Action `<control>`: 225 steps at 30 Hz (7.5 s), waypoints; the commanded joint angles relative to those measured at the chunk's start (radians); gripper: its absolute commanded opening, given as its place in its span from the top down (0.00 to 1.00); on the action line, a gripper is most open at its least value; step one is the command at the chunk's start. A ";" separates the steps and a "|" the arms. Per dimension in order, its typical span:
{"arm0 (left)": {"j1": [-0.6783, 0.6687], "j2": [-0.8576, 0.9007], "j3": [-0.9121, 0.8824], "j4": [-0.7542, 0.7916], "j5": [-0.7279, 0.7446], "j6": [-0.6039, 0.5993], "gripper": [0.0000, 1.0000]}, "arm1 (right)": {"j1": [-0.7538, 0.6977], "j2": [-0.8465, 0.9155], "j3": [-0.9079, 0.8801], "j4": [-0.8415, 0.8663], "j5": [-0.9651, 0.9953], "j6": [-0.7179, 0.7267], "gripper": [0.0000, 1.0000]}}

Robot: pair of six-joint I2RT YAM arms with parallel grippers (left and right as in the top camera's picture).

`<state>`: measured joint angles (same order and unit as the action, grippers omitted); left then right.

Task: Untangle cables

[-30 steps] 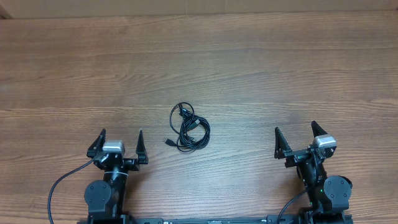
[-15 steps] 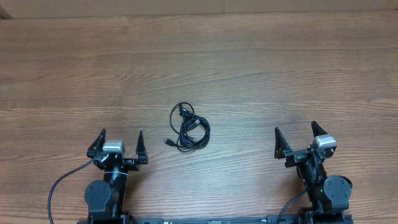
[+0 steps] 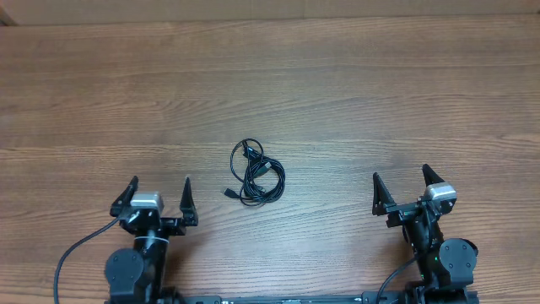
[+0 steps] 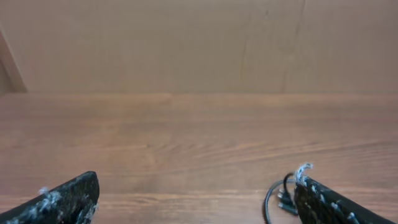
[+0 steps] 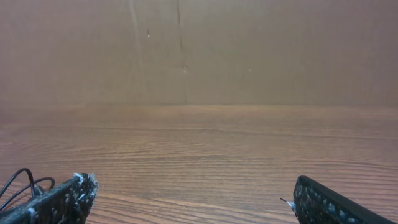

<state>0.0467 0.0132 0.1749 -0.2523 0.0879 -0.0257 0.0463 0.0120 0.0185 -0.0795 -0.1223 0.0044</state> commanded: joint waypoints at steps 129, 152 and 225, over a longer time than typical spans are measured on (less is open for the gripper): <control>-0.473 1.944 1.085 -0.563 0.044 -0.140 0.96 | -0.003 -0.009 -0.010 0.003 0.014 0.006 0.00; -0.473 1.685 1.263 -0.723 0.096 -0.749 0.96 | -0.003 -0.009 -0.010 0.003 0.014 0.006 0.00; -0.558 1.510 1.386 -0.945 0.175 0.270 0.96 | -0.003 0.705 0.720 -0.411 -0.467 0.414 0.00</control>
<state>-0.5110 1.5444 1.5810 -1.2175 0.2569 0.2352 0.0463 0.6147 0.6434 -0.4507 -0.5186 0.4191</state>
